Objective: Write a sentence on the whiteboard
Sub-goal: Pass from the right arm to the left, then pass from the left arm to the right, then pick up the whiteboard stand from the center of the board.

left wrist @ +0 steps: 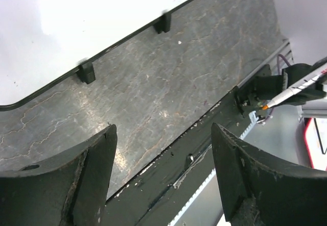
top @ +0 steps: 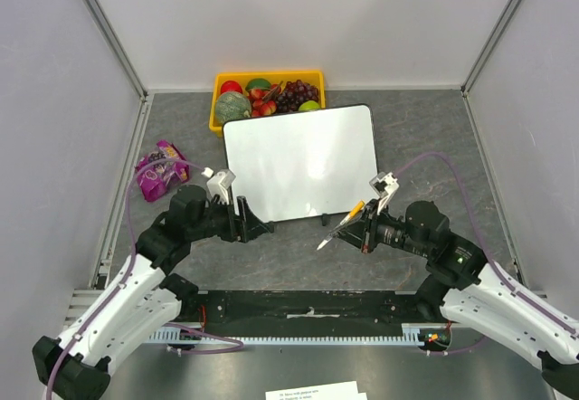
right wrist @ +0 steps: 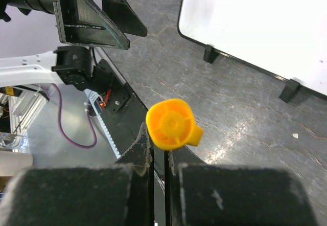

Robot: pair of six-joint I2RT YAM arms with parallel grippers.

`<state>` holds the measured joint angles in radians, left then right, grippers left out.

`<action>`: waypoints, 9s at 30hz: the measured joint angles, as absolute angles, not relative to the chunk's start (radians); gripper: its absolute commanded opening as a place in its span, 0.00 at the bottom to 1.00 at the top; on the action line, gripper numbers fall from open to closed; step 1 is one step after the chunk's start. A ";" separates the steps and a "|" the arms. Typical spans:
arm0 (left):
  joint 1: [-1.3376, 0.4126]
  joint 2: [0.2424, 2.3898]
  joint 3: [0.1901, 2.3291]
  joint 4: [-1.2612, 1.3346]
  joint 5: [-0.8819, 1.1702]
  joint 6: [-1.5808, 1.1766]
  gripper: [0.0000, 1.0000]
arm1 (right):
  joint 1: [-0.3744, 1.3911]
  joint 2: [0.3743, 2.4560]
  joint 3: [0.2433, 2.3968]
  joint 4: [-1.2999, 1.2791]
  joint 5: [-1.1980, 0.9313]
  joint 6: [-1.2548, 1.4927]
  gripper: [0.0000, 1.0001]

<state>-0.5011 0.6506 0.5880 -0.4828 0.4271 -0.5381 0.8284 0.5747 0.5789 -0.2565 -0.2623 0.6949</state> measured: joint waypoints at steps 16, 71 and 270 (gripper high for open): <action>-0.499 0.722 0.548 -0.437 0.166 -0.564 0.88 | 0.749 0.965 0.627 -0.101 -0.317 0.537 0.00; -0.662 1.151 0.773 -0.052 0.739 -0.313 0.02 | 0.590 1.213 0.676 0.342 -0.788 0.760 0.34; -1.026 1.375 0.623 -0.318 -0.381 -0.915 0.02 | 0.539 0.834 0.680 -0.256 -0.387 0.425 0.00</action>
